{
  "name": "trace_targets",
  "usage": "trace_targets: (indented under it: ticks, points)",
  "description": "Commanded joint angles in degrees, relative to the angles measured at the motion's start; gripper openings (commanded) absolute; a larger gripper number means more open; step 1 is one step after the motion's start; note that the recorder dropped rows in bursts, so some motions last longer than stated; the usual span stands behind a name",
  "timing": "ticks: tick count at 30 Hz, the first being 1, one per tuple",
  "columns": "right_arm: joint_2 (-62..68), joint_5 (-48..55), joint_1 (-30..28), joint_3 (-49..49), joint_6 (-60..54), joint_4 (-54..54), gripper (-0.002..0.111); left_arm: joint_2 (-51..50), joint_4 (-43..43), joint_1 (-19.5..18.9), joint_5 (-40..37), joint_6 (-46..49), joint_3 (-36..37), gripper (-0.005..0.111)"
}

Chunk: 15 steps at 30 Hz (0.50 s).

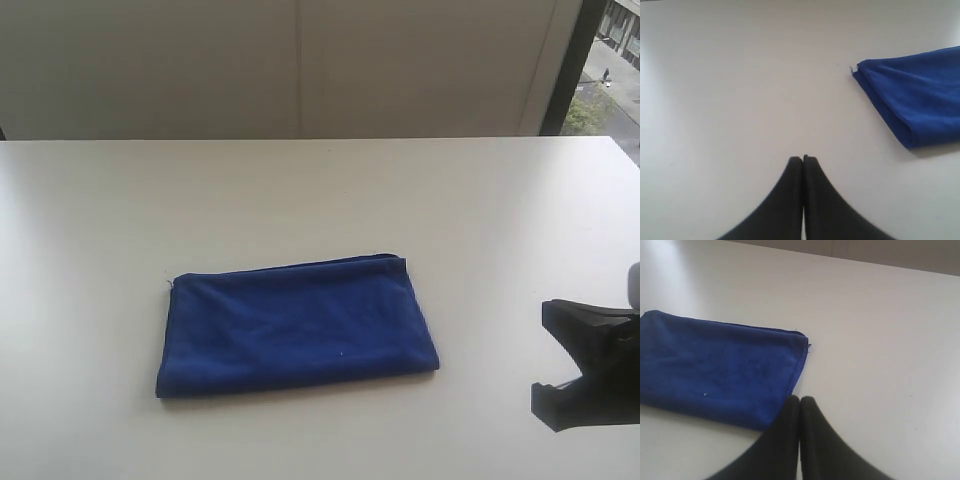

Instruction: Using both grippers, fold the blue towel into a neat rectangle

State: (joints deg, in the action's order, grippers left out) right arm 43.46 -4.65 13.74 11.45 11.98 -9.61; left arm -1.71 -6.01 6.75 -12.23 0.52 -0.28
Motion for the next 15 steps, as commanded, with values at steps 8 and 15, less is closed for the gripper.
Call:
trace_targets:
  ticks: [8, 15]
  points:
    - [-0.59, -0.62, -0.35, -0.36, 0.27, -0.12, 0.000, 0.36, 0.29, -5.42, -0.83, -0.52, 0.28, 0.000]
    - [-0.59, -0.62, -0.35, -0.36, 0.27, -0.12, 0.000, 1.71, 0.29, -2.95, -0.35, -0.96, 0.28, 0.000]
